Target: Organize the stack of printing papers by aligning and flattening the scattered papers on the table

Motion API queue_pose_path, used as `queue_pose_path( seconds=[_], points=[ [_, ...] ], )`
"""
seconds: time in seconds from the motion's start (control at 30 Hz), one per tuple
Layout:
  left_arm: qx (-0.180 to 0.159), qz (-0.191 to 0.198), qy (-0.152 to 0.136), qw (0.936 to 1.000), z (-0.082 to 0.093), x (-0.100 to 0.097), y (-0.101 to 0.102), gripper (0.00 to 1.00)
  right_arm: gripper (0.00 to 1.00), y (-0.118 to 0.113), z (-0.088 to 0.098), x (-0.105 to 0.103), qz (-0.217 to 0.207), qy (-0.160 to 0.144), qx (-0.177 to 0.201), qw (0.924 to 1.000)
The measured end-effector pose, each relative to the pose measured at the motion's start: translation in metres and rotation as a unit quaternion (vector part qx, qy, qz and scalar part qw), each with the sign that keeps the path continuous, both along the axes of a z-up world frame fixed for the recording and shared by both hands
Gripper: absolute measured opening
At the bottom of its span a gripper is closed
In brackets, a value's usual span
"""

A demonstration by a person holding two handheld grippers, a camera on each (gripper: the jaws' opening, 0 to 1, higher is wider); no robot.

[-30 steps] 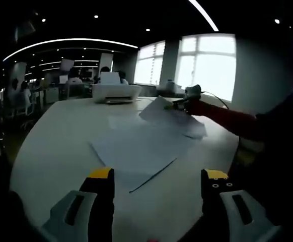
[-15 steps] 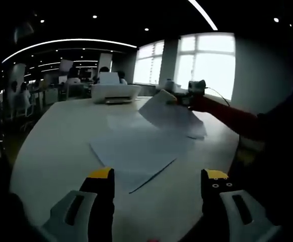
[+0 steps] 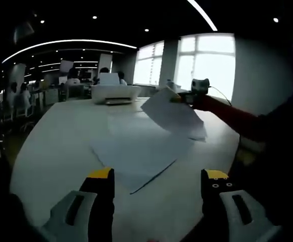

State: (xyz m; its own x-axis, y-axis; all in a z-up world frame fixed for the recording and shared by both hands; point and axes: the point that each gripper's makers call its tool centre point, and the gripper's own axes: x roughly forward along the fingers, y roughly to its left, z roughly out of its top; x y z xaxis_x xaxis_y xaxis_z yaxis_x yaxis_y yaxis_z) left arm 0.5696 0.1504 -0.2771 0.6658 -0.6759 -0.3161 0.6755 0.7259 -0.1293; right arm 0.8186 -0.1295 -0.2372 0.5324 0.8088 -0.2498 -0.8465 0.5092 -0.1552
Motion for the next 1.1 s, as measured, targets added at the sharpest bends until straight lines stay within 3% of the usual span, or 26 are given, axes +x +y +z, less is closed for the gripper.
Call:
queue_pose_path(
  seconds=[0.23,0.37,1.1],
  points=[
    [-0.001,0.000,0.003,1.0000,-0.003,-0.003,-0.004,0.73,0.16,0.008,0.003,-0.014,0.011,-0.004,0.001,0.9999],
    [-0.002,0.001,0.003,1.0000,-0.003,0.000,0.005,0.73,0.16,0.012,0.007,-0.019,0.020,-0.009,0.001,0.9998],
    [-0.001,-0.005,0.002,1.0000,0.001,0.005,0.009,0.73,0.16,0.025,0.025,-0.041,0.043,-0.028,-0.005,0.9987]
  ],
)
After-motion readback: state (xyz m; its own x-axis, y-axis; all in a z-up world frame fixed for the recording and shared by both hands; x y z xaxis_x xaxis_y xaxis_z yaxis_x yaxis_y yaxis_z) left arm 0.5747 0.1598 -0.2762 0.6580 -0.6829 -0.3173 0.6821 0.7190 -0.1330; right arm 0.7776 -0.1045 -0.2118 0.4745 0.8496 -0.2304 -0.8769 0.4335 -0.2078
